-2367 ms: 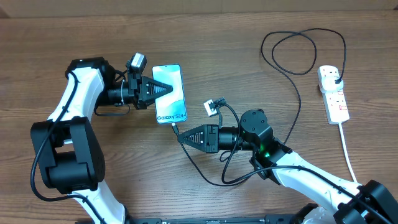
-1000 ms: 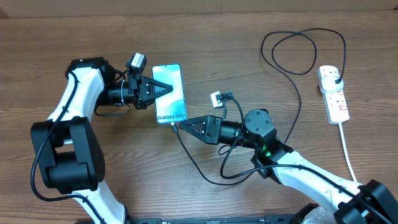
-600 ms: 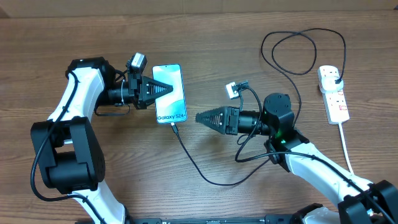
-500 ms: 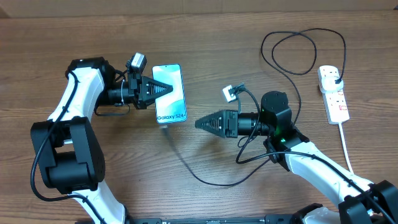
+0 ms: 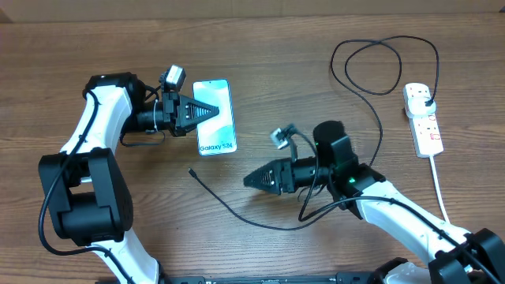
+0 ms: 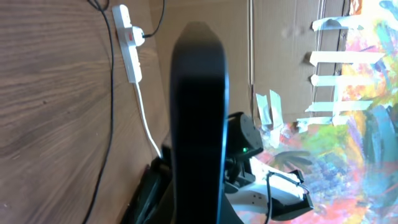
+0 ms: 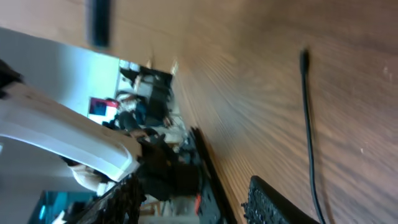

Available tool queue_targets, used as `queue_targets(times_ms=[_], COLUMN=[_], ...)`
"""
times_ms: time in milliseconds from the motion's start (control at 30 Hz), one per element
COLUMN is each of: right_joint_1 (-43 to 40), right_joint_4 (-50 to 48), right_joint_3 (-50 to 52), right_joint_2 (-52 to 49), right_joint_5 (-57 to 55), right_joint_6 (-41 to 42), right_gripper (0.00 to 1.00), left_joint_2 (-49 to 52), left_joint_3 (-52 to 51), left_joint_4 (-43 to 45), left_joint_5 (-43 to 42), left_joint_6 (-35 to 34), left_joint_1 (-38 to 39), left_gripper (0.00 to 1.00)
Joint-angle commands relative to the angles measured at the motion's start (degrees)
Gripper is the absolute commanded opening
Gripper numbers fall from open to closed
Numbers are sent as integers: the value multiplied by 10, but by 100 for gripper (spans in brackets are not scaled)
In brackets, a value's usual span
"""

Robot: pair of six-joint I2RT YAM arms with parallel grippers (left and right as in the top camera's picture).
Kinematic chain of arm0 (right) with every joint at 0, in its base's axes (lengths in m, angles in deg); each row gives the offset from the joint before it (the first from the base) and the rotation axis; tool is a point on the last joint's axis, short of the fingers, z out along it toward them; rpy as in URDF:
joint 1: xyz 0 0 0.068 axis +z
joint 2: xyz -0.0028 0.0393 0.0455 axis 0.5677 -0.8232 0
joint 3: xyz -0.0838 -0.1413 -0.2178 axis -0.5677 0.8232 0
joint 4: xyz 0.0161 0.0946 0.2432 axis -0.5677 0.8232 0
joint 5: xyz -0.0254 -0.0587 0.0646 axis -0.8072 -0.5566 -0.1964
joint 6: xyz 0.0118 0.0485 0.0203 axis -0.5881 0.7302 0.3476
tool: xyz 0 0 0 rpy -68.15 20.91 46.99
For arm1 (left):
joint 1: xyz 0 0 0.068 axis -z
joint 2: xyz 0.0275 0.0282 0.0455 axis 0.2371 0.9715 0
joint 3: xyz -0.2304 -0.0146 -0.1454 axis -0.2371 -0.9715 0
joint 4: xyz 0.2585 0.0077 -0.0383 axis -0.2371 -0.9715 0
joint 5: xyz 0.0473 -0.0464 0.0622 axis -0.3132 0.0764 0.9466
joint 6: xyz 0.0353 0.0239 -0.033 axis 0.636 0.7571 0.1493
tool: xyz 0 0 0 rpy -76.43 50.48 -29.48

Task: Plug charger to phone and switch on socket

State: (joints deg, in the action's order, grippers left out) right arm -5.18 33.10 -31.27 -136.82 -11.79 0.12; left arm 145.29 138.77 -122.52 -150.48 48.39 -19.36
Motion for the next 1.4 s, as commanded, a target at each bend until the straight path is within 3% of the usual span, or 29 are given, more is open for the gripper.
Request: queue_targets(times_ms=[0,200,333,500,633,833,1100,1267,1367], right_joint_1=[17,53,93,151,206,274,297,297,297], right_joint_4=[61,361,478,540,533,436,306,295,296], right_joint_3=[-57,-218,-312,-380,-401,-401,-401,-401,-403], right_joint_2=[0,-7,-45,-122,-198,-281,-357,-388,-388], right_joint_5=[-44,-228,-327,-385,-404,-521,-566,-568,-568], right_joint_6=[-67,-220,-282,-339,-379,-396,-409,-409,-409], right_gripper=[53,54,57,59,63,66,64,45,21], left_joint_2=[-15,-15,-15,-15,-15,-15,-15,-15,-15], left_joint_3=[0,0,0,0,0,0,0,0,0], left_joint_4=[17,26,26,26,26,26,26,26,26], left_joint_5=[-24,-24,-24,-24,-24,-8,0,0,-1], left_joint_6=[-24,-26,-25,-25,-25,-25,-25,-25,-25], left_joint_1=[-27,-78,-114,-160,-185,-208,-217,-217,-217], left_gripper=[5,4,4,5,4,4,4,4,4])
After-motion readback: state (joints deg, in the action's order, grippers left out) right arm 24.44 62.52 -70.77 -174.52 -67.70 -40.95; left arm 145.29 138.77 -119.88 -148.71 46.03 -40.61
